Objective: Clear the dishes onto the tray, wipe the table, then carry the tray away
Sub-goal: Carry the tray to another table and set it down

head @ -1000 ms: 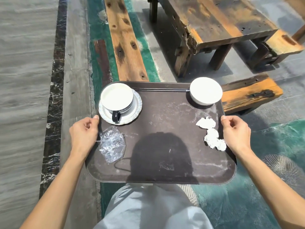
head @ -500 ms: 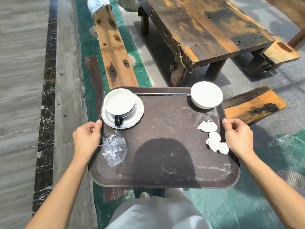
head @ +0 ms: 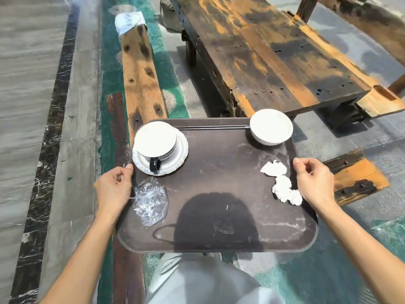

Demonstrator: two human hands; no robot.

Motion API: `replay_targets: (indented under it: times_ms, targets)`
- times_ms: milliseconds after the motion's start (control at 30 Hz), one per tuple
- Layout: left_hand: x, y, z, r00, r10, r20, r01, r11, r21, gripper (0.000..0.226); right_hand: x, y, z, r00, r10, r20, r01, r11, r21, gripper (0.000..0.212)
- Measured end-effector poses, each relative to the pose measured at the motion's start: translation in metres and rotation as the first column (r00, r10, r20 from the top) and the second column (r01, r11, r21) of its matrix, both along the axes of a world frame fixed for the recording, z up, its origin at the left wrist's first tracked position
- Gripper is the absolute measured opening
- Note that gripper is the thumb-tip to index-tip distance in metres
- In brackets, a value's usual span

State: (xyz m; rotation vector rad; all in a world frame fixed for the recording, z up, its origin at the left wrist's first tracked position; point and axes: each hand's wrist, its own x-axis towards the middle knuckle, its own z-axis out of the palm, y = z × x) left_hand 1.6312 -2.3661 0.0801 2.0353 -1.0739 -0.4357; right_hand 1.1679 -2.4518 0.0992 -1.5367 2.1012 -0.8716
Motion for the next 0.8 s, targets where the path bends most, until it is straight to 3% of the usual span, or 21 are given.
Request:
replay_targets:
  times_ms: [167,367,800]
  targets:
    - [0.006,-0.071,-0.004,0.998,-0.033,0.053,0.032,0.999,0.021,0.05,-0.002,-0.067,-0.006,1.0,-0.012,-0.007,0.013,0.999,0.042,0.028]
    - [0.019,-0.172,-0.016,0.999,-0.045,0.025,0.045,0.998,0.035,0.053,0.01,-0.147,-0.014,0.999,-0.033,-0.003,0.033,0.999,-0.02,0.021]
    - [0.05,-0.334,-0.007,0.993,-0.119,-0.008,0.119,0.992,0.03,0.047,0.039,-0.274,-0.015,0.993,-0.114,-0.04,0.115,0.993,0.015,0.027]
